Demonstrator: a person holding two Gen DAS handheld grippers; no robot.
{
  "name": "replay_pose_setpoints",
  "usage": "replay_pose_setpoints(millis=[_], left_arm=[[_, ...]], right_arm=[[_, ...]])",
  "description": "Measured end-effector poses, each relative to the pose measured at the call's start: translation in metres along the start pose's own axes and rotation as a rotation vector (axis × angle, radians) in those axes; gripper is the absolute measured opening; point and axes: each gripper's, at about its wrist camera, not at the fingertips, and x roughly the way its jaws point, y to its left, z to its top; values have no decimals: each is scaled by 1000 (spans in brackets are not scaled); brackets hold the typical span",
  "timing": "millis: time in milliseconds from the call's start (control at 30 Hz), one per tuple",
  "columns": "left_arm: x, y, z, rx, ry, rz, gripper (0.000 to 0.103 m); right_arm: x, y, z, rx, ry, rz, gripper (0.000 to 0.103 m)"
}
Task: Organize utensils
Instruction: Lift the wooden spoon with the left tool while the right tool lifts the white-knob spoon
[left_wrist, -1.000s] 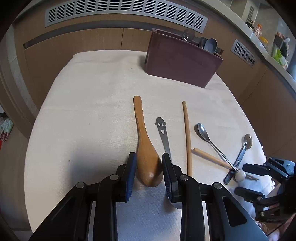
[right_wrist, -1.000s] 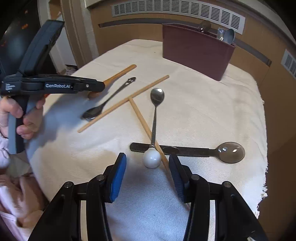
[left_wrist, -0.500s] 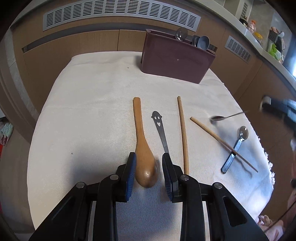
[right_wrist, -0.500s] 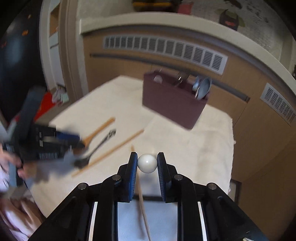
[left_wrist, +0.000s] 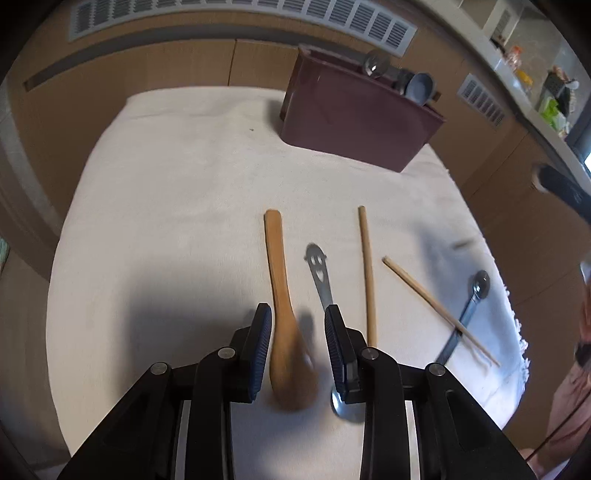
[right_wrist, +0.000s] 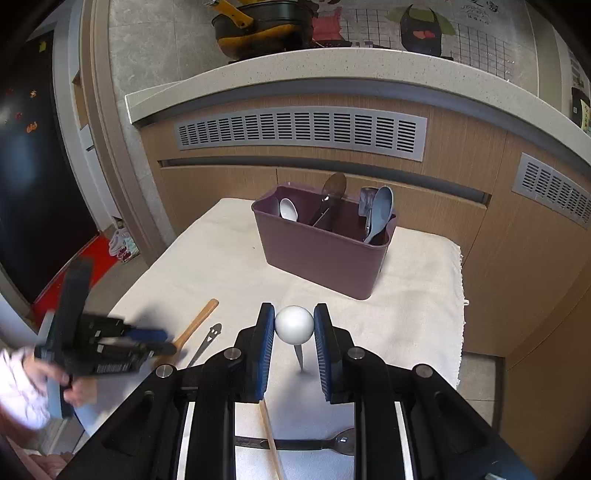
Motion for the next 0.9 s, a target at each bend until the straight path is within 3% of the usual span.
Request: replay_pose_setpoints(millis=[167, 267, 333, 533, 667, 900], left_arm=[[35, -7, 41, 89, 153, 114, 29], [45, -15, 49, 137, 163, 169, 17], [45, -17, 48, 133, 141, 149, 12], [8, -26, 30, 91, -50, 80, 11], [-46, -40, 19, 53, -261, 24, 11], [-95, -66, 34, 99, -433, 5, 11]], right_arm=[[2, -1, -4, 6, 9, 9, 19], [-2, 0, -5, 2, -1, 8, 19], [-5, -1, -5, 3, -9, 9, 19], [-10, -1, -7, 16, -14, 11, 19], [-13, 1, -10, 28, -15, 16, 19], [-26, 5, -6, 29, -37, 20, 19]])
